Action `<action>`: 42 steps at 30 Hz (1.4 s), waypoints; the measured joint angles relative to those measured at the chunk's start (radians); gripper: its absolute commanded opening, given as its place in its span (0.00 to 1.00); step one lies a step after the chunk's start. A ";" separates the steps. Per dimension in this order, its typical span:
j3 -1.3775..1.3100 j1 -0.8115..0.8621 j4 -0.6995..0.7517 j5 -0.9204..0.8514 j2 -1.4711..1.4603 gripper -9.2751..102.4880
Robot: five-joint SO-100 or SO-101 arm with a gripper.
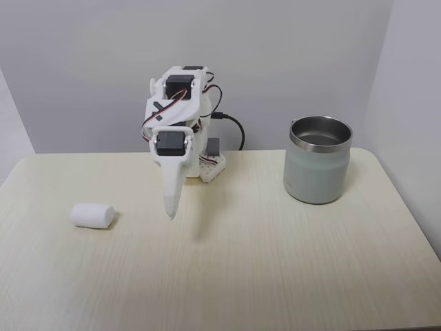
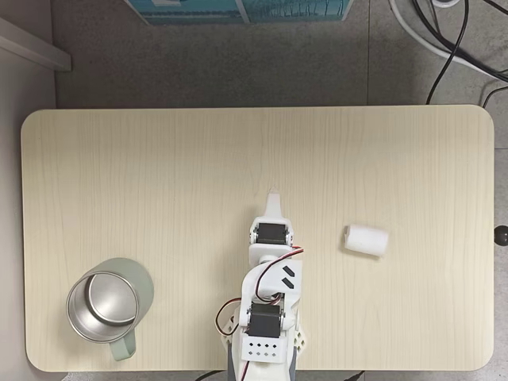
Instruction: Grasp a dressing and put it in the cup.
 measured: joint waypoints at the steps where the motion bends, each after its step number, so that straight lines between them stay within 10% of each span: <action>1: 0.000 0.000 0.000 0.002 0.000 0.08; 42: 0.296 0.121 0.121 -0.086 -0.002 0.08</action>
